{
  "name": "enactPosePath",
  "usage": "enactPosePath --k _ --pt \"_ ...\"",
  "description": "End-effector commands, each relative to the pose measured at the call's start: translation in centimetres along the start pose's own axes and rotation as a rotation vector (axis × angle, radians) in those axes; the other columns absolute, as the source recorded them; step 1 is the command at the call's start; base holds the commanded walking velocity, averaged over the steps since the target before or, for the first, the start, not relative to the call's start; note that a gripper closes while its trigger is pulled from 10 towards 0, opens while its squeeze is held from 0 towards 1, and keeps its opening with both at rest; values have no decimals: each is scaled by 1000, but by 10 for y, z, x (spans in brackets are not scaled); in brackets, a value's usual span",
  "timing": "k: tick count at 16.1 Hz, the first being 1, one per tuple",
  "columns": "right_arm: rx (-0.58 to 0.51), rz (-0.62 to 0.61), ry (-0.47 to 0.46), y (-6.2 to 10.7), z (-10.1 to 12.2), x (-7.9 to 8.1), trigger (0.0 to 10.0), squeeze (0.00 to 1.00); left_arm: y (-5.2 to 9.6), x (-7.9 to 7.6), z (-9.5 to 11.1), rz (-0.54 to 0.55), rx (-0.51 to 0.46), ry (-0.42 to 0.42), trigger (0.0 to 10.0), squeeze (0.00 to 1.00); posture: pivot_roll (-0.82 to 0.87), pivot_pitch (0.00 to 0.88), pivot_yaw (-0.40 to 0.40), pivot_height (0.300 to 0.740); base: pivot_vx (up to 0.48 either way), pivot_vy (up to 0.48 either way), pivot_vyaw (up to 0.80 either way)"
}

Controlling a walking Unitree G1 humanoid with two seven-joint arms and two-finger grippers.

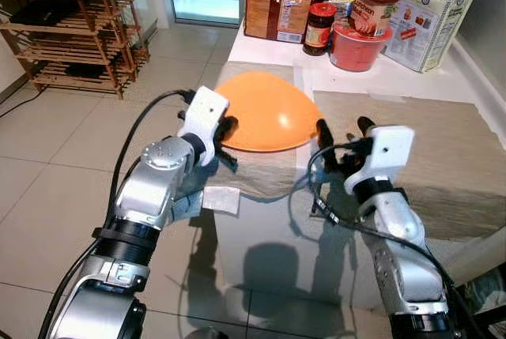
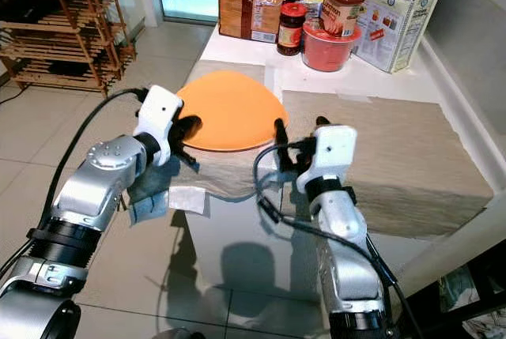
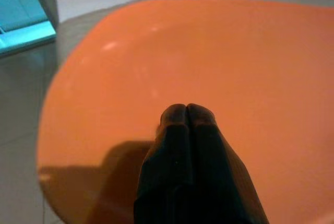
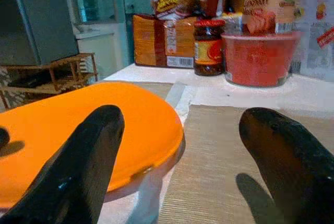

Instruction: Setting the table

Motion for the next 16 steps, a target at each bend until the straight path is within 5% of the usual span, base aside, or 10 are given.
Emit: enactPosePath --k 1,10,16 --pt "3 -33 -55 -4 3 -7 10000 0 2 -6 -7 -34 35 -21 10000 0 55 17 3 740 0 0 0" --pt "52 -71 -311 -13 -1 -8 10000 0 7 -27 -31 -139 82 -33 10000 0 64 17 3 740 0 0 0" --pt "77 -33 -345 -16 -4 3 10000 0 4 -30 -6 -178 -37 -81 10000 0 66 17 -1 740 0 0 0"
Point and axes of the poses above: a point about 5 cm out from each wrist's last joint towards the gripper, its own y axis pointing back from the gripper into the wrist, its own z axis along the axis of the wrist's last joint, x = y × z, the point moved 3 cm from there along -y, pointing out of the wrist towards the gripper, and after that the axes turned 5 degrees about -y, right-handed, at the moved point
